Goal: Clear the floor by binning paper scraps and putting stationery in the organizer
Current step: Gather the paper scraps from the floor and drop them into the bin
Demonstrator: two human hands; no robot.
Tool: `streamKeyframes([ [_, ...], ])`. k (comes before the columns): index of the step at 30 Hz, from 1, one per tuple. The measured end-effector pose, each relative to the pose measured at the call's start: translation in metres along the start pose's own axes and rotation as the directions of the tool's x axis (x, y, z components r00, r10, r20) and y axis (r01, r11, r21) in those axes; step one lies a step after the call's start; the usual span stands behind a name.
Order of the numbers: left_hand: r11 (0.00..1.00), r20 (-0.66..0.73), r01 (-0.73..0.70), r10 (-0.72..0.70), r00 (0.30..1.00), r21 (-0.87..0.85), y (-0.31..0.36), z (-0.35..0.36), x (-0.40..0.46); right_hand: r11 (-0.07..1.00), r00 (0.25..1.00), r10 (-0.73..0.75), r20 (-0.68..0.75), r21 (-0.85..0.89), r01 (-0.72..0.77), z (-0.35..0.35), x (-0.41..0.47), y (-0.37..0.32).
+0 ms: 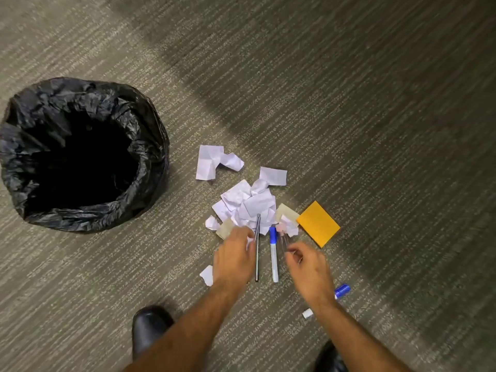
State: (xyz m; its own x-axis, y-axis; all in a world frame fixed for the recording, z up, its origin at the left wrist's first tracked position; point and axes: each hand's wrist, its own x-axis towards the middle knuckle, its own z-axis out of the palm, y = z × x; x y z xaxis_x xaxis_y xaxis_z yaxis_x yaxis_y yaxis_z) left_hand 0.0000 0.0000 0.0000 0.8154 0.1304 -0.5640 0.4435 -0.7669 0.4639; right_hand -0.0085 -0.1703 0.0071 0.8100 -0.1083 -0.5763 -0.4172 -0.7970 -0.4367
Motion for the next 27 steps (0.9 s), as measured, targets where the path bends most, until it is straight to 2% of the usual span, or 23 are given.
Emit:
streamKeyframes([
  [2, 1.0, -0.17, -0.013, 0.014, 0.985, 0.009, -0.002, -0.007, 0.014, 0.999, 1.0, 0.02, 0.014, 0.029, -0.021, -0.002, 0.002, 0.002],
  [4, 0.998, -0.271, 0.058, -0.058, 0.961, -0.009, -0.007, -0.014, 0.031, 0.999, 0.999, 0.029, 0.03, 0.041, -0.03, -0.004, 0.001, 0.004],
  [7, 0.977, -0.173, 0.208, -0.214, 0.961, -0.054, -0.009, -0.017, 0.042, 0.998, 1.0, 0.015, 0.022, 0.058, -0.016, -0.004, 0.003, 0.008],
  [13, 0.966, -0.036, 0.259, -0.259, 0.965, -0.009, -0.013, -0.015, 0.043, 0.995, 0.998, 0.026, 0.048, 0.095, -0.03, -0.011, -0.004, -0.001],
  [18, 0.957, -0.07, 0.254, -0.265, 0.962, -0.137, 0.002, -0.039, 0.019, 0.987, 0.998, 0.018, 0.059, 0.159, -0.027, -0.046, -0.018, -0.016],
  [23, 0.968, -0.093, 0.224, -0.235, 0.968, -0.116, 0.014, -0.081, -0.001, 0.983, 0.996, -0.019, 0.082, 0.184, 0.003, -0.079, -0.032, -0.034],
  [27, 0.961, -0.137, 0.205, -0.231, 0.963, -0.184, 0.015, -0.088, -0.01, 0.986, 0.992, -0.046, 0.119, 0.166, 0.026, -0.083, -0.037, -0.044],
])
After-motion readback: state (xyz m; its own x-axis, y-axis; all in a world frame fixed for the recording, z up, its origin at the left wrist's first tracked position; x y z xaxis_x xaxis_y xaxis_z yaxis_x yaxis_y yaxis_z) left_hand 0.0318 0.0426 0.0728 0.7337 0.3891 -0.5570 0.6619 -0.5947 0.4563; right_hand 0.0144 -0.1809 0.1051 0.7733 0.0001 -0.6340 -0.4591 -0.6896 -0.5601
